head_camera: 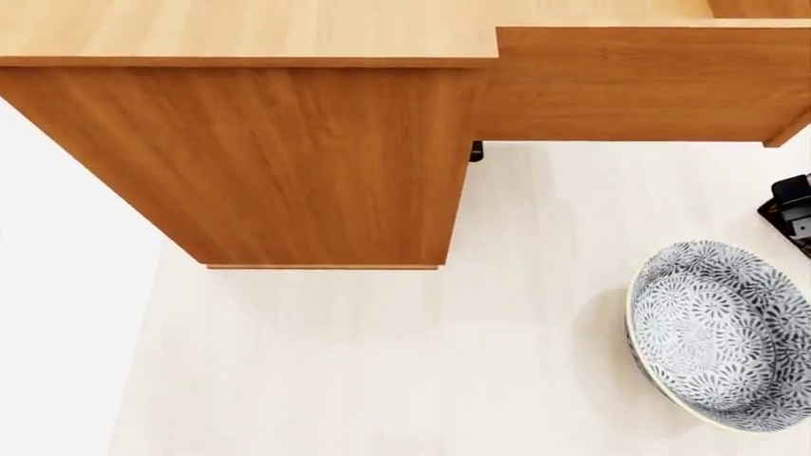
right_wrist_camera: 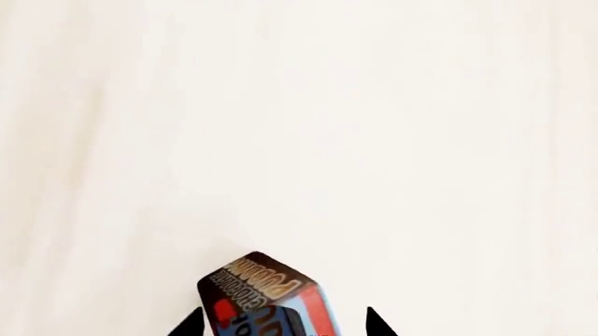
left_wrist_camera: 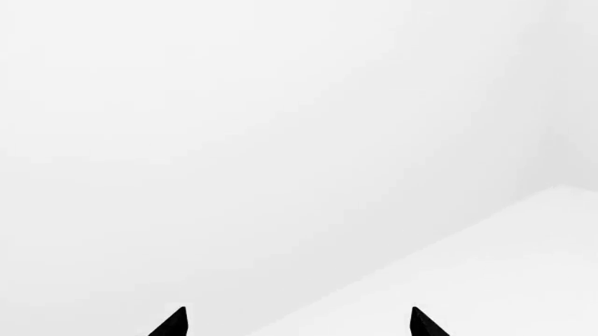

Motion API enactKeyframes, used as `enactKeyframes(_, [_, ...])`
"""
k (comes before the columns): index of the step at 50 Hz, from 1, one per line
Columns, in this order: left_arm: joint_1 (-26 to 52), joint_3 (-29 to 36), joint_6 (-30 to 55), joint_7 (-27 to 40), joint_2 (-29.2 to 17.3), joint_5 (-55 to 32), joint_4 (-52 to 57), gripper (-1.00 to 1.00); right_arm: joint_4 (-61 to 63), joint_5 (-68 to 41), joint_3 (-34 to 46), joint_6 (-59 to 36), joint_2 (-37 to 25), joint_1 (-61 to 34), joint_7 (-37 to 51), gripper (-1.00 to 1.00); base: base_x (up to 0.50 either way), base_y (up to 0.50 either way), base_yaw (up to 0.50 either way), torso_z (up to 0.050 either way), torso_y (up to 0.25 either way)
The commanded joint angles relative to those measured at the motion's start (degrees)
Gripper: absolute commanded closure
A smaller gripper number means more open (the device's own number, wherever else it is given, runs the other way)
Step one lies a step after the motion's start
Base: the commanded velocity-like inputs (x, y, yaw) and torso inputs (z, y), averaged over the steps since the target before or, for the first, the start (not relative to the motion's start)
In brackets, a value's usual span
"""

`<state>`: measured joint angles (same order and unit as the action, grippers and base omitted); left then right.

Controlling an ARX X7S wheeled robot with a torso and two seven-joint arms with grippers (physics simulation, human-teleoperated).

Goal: Put the chocolate pudding in the top drawer of the cabinet and close it.

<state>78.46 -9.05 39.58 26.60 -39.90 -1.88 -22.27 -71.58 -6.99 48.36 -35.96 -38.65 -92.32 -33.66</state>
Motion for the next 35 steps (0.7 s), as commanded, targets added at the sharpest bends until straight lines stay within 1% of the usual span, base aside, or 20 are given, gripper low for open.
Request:
enactKeyframes(1, [0.73, 1.20, -0.25, 0.13, 0.87, 0.39, -0.30, -1.00, -3.39, 3.32, -5.45, 1.62, -0.55, 4.70, -3.59, 1.00, 0.00, 0.00, 0.00, 0.000, 0.000])
enactKeyframes(9, [0.48, 0.87, -0.77, -0.43, 1.24, -0.25, -0.32, -1.00, -3.37, 4.46, -6.87, 2.10, -0.21, 4.42, -4.57, 1.00, 0.00, 0.00, 0.00, 0.000, -0.005])
enactKeyframes(16, [1.34, 0.79, -1.84, -1.41, 1.53, -1.01, -1.26, -1.00, -2.47, 5.48, -6.61, 2.77, -0.47, 1.42, -5.39, 1.00, 0.00, 0.00, 0.00, 0.000, -0.003])
enactKeyframes(17, [1.55, 0.83, -1.99, -1.60, 1.54, -1.10, -1.48, -1.00, 0.11, 5.44, -6.64, 1.10, -1.11, 1.55, -5.49, 1.00, 0.00, 0.00, 0.00, 0.000, 0.000])
enactKeyframes(20, [1.80, 0.75, -2.96, -2.35, 1.78, -1.64, -2.47, -1.00, 19.07, 3.95, -8.28, -10.18, -6.34, 5.09, -4.78, 1.00, 0.00, 0.00, 0.00, 0.000, 0.000])
enactKeyframes(23, [1.69, 0.67, -3.88, -3.34, 2.09, -2.32, -3.14, -1.00, 29.99, 3.81, -8.66, -17.17, -9.20, 5.54, -4.63, 1.00, 0.00, 0.00, 0.00, 0.000, 0.000])
enactKeyframes(29, [1.66, 1.05, -5.21, -5.50, 2.72, -3.43, -3.94, -1.00, 43.29, 4.16, -8.70, -26.92, -13.10, 5.93, -4.49, 1.00, 0.00, 0.00, 0.00, 0.000, 0.000])
enactKeyframes(35, [1.86, 0.77, -6.54, -6.37, 2.68, -3.98, -5.44, -1.00, 53.33, 4.69, -7.88, -34.83, -19.45, 6.84, -5.80, 1.00, 0.00, 0.00, 0.00, 0.000, 0.000])
